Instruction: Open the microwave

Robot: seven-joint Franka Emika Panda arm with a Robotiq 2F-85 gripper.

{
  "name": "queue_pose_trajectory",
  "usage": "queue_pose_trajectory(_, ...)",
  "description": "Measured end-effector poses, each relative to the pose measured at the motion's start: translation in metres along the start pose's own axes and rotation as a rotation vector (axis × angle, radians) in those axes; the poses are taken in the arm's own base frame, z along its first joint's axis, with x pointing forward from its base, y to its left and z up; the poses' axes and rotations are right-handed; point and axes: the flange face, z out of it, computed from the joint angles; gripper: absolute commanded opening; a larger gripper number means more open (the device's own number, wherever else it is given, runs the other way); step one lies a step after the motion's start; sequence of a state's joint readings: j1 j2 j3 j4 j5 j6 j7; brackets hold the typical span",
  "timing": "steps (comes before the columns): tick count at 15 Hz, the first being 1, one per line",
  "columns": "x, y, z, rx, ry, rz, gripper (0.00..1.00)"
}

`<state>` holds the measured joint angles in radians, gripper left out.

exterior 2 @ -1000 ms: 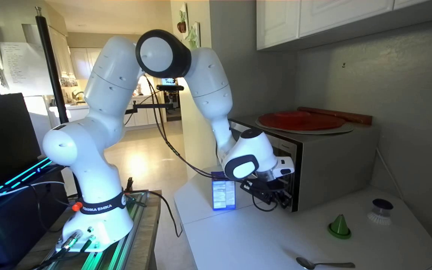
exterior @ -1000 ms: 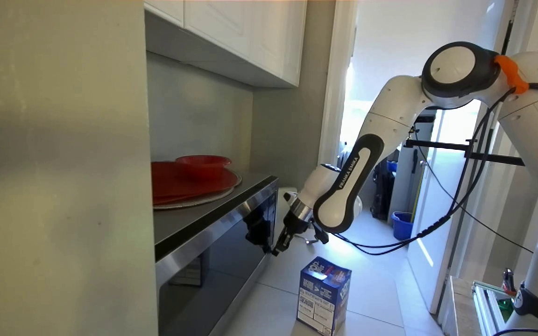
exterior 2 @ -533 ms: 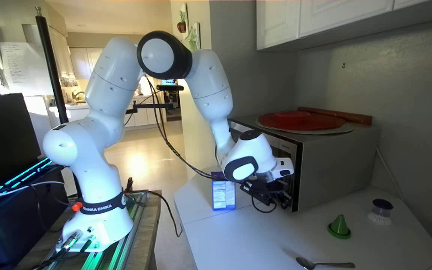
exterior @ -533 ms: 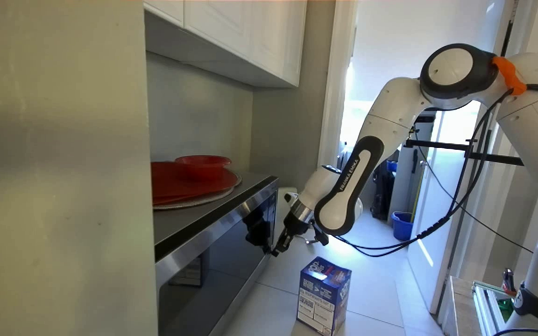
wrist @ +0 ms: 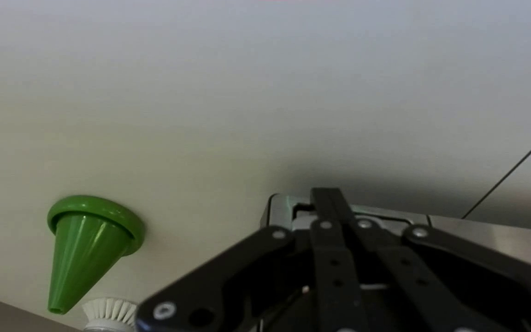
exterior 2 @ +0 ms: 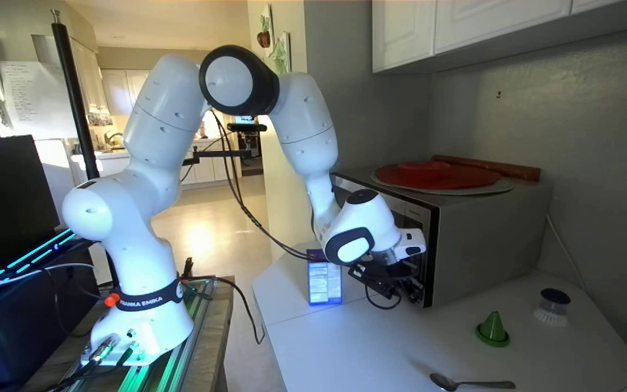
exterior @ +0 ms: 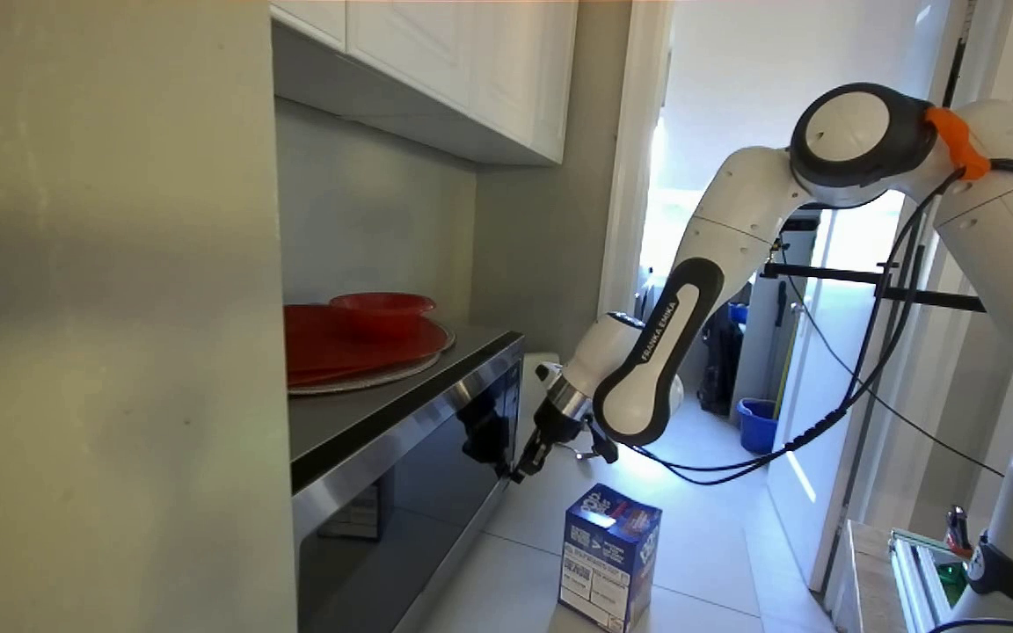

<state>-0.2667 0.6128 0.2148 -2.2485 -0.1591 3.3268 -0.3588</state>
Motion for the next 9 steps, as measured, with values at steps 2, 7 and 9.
queue_pose_trajectory(2, -0.0006, -0.0004, 0.0007, -0.006, 0.011, -0.015, 0.0)
queue_pose_trajectory(7, -0.0019, -0.0027, 0.003, -0.026, 0.048, -0.053, 0.0)
queue_pose_trajectory(9, -0.0036, -0.0037, 0.0041, -0.031, 0.067, -0.052, 0.0)
